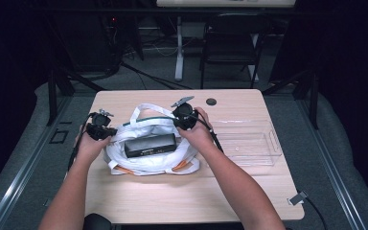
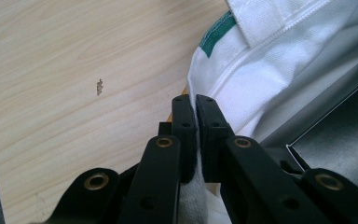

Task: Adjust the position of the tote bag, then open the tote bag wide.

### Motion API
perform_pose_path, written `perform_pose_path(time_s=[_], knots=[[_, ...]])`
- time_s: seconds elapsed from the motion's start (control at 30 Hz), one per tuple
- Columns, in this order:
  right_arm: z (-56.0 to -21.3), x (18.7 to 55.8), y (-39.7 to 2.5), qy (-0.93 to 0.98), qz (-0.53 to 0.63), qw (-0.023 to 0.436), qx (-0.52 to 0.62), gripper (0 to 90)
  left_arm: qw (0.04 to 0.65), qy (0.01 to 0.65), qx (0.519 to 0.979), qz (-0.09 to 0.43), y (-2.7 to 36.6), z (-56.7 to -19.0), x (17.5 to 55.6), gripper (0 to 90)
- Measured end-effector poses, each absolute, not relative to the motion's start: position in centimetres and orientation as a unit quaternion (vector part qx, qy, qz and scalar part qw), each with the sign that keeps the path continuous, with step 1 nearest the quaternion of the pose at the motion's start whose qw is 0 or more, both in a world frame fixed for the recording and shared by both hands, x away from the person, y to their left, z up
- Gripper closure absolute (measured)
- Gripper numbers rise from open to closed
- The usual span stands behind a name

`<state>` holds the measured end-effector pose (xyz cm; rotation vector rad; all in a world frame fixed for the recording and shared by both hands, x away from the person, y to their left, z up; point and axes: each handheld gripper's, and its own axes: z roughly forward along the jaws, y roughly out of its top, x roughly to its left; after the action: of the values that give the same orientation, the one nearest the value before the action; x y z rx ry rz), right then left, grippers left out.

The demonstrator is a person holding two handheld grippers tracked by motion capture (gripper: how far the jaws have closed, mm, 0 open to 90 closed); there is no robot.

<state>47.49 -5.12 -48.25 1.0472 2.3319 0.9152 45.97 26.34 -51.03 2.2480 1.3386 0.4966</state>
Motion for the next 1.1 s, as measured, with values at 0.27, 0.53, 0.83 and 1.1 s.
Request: perform_pose_path(time_s=[0.27, 0.53, 0.83, 1.1], knots=[[-46.9, 46.2, -5.7, 0.839, 0.341, 0.222, 0.363, 70.1, 0.239, 0.489, 0.819, 0.179, 26.4, -51.1, 46.0, 87.2], [-46.7, 45.2, -7.2, 0.839, 0.34, 0.215, 0.367, 64.2, 0.24, 0.489, 0.821, 0.174, 26.5, -51.0, 45.9, 87.2], [-47.8, 45.2, -8.2, 0.843, 0.321, 0.208, 0.379, 63.4, 0.241, 0.491, 0.819, 0.174, 26.5, -51.0, 46.0, 87.2], [-48.7, 45.4, -7.9, 0.847, 0.319, 0.187, 0.381, 80.3, 0.242, 0.492, 0.818, 0.174, 26.5, -51.1, 46.0, 87.1]])
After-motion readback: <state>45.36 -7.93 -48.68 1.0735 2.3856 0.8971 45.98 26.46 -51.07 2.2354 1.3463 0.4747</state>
